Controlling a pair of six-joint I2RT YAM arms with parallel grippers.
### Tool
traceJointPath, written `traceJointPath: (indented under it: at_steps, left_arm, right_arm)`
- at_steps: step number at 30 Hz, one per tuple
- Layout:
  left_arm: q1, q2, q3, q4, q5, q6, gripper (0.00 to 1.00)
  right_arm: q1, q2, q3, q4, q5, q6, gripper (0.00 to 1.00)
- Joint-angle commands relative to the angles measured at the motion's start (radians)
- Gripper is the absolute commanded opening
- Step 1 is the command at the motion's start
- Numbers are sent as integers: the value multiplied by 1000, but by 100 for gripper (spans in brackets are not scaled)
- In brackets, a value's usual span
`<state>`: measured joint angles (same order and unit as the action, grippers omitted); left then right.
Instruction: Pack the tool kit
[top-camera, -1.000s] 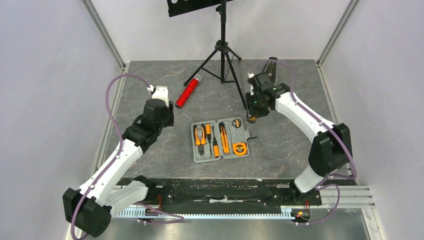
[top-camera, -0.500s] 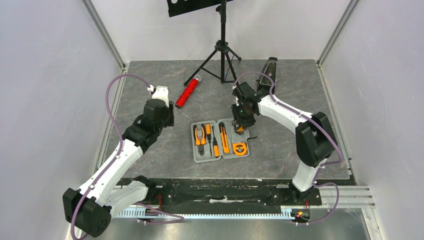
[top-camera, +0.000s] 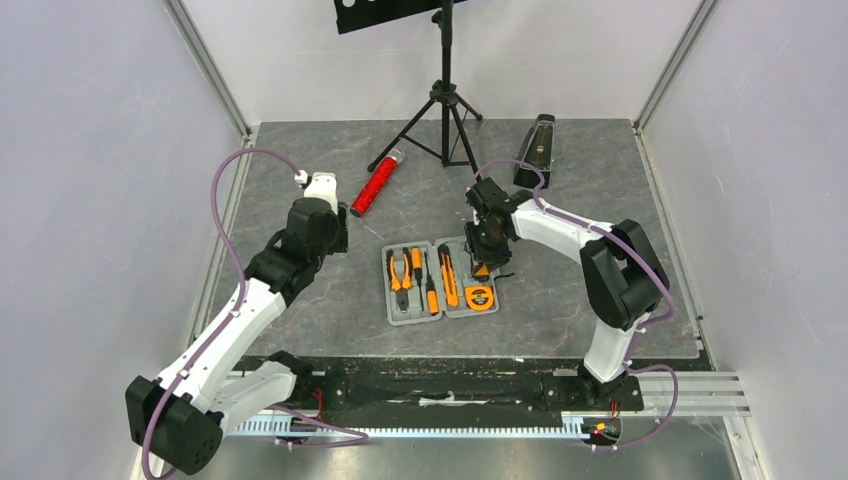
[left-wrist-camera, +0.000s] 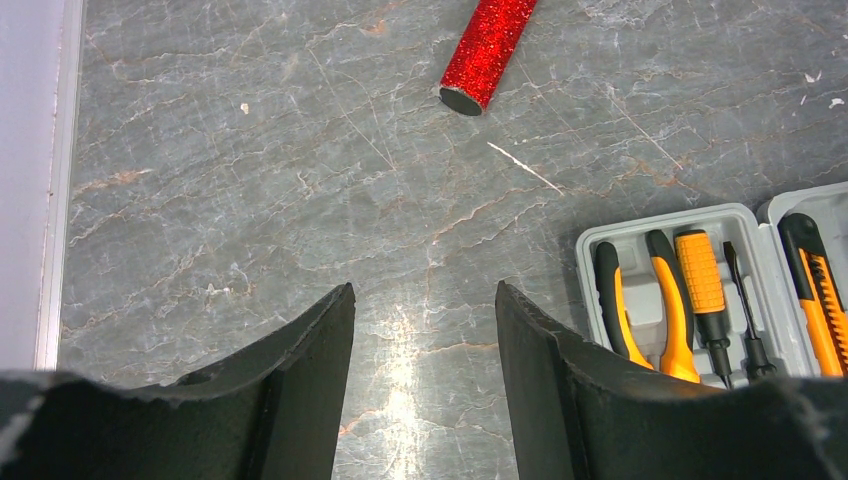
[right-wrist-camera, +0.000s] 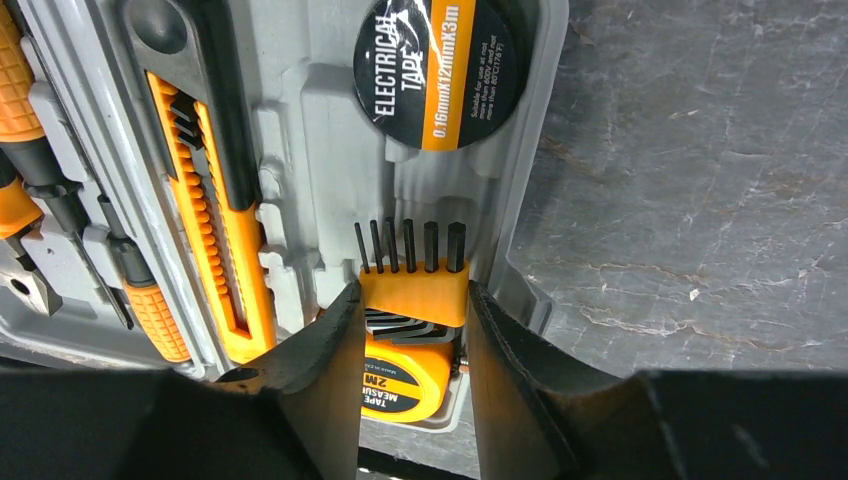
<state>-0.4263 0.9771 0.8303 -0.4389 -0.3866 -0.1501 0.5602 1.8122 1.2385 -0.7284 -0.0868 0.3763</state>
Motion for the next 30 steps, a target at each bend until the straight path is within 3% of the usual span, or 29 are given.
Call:
traceJointPath:
  at_steps: [1, 10, 20, 30]
  left_arm:
    - [9, -14, -2, 39, 6, 1, 60]
    - [9, -13, -2, 40, 11, 0, 60]
    - [9, -17, -2, 38, 9, 1, 60]
    - [9, -18, -2, 39, 26, -3, 60]
  right_arm:
    - [4, 0, -3, 41, 7, 12, 37]
    - [4, -16, 4, 38, 50, 13, 46]
    - [5, -39, 27, 20, 80, 5, 47]
    - [12, -65, 90, -8, 107, -95, 26]
